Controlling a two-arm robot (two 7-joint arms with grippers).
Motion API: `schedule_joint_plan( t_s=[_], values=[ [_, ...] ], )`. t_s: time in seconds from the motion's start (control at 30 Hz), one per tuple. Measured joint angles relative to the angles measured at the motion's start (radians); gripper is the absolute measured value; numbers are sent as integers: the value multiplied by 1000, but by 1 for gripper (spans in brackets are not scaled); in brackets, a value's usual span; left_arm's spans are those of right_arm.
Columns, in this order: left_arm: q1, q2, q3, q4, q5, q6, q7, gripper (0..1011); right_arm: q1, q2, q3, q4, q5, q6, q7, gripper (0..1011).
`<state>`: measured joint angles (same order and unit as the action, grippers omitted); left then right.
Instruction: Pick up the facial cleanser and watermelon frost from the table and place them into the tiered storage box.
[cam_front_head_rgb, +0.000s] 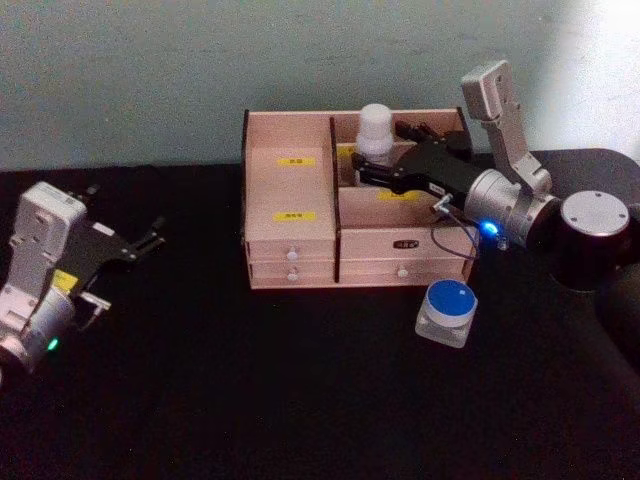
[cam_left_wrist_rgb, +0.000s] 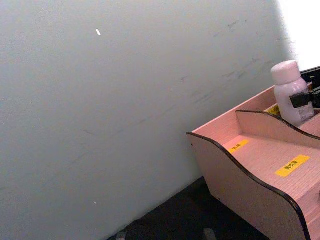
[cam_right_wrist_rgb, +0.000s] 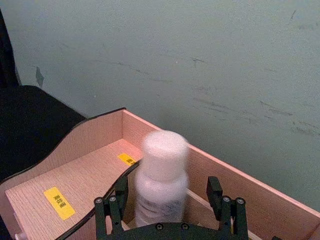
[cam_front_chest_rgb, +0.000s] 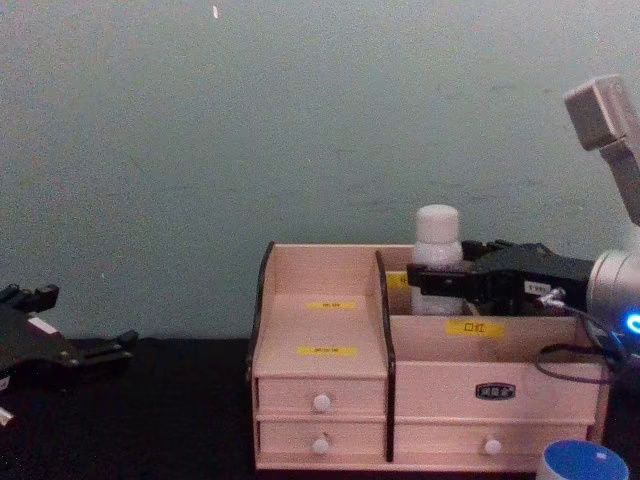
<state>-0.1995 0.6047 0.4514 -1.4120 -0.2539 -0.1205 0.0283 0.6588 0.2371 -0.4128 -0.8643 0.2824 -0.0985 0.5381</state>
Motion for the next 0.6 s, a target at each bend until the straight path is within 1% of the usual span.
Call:
schedule_joint_plan(
  t_s=[0.13, 0.27, 0.3, 0.33, 0.4, 0.43, 0.47, 0.53, 0.57, 0.6],
  values=[
    [0, 0, 0, 0, 0, 0, 0, 1001, 0, 0, 0, -1, 0, 0, 0, 1000],
    [0, 0, 0, 0, 0, 0, 0, 1001, -17, 9, 5, -38, -3, -10, -5, 1000],
    [0, 0, 0, 0, 0, 0, 0, 1001, -17, 9, 5, -38, -3, -10, -5, 1000],
    [0, 0, 0, 0, 0, 0, 0, 1002, -30, 18, 10, -70, -4, -14, -6, 1000],
    [0, 0, 0, 0, 0, 0, 0, 1001, -39, 25, 14, -94, -4, -14, -6, 1000],
    [0, 0, 0, 0, 0, 0, 0, 1001, -51, 33, 17, -121, -3, -12, -5, 1000],
    [0, 0, 0, 0, 0, 0, 0, 1001, -51, 33, 17, -121, -3, -12, -5, 1000],
    [0, 0, 0, 0, 0, 0, 0, 1001, -71, 48, 23, -166, 2, -4, -3, 1000],
    [0, 0, 0, 0, 0, 0, 0, 1001, -88, 60, 28, -202, 8, 4, -2, 1000],
    [0, 0, 0, 0, 0, 0, 0, 1001, -96, 66, 30, -217, 11, 8, -2, 1000]
  ],
)
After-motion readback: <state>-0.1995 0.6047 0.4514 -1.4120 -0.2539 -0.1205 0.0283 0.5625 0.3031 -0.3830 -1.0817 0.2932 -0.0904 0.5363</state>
